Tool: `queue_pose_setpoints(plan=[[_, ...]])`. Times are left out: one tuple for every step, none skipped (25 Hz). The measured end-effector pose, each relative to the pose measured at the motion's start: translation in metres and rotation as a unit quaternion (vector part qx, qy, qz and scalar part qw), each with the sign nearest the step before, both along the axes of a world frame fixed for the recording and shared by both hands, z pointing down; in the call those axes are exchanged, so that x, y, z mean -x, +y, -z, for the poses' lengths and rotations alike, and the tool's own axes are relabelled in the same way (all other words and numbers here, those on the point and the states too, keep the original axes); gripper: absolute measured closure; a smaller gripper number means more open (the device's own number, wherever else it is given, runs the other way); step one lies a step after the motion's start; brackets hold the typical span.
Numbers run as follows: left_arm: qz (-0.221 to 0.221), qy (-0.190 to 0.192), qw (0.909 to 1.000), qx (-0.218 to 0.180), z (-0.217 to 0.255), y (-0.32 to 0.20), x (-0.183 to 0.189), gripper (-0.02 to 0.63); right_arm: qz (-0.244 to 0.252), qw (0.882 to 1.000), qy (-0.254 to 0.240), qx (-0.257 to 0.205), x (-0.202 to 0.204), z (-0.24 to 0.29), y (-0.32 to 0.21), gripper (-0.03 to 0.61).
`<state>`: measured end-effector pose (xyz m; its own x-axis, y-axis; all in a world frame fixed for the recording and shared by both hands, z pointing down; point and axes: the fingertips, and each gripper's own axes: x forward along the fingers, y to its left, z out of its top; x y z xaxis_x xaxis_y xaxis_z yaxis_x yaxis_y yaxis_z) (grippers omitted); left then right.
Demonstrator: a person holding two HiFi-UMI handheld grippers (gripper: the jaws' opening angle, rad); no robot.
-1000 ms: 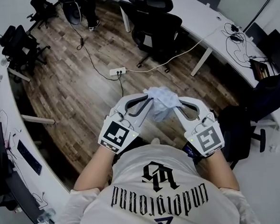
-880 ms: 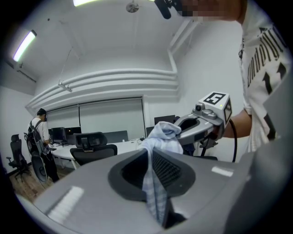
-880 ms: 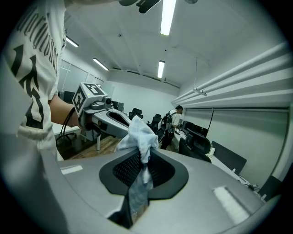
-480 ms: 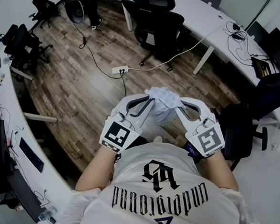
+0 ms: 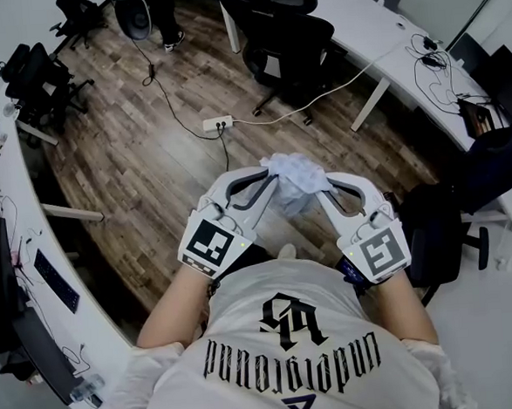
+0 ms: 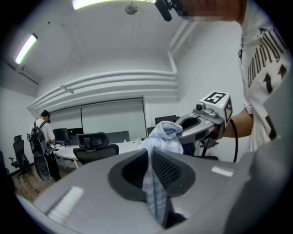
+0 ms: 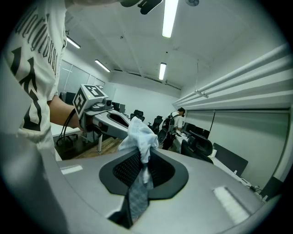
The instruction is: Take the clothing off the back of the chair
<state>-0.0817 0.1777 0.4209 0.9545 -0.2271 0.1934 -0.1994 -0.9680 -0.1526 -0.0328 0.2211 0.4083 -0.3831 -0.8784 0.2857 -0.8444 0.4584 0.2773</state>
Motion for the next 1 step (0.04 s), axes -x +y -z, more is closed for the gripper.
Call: queue_pose_setpoints(plan=[[0.000,0.000,1.0000,-0.001,0.0002,0.0004,-0.0003,0.534,0.001,1.000,0.000,-0.001,0.0001,0.0002,0.0007,0.535]])
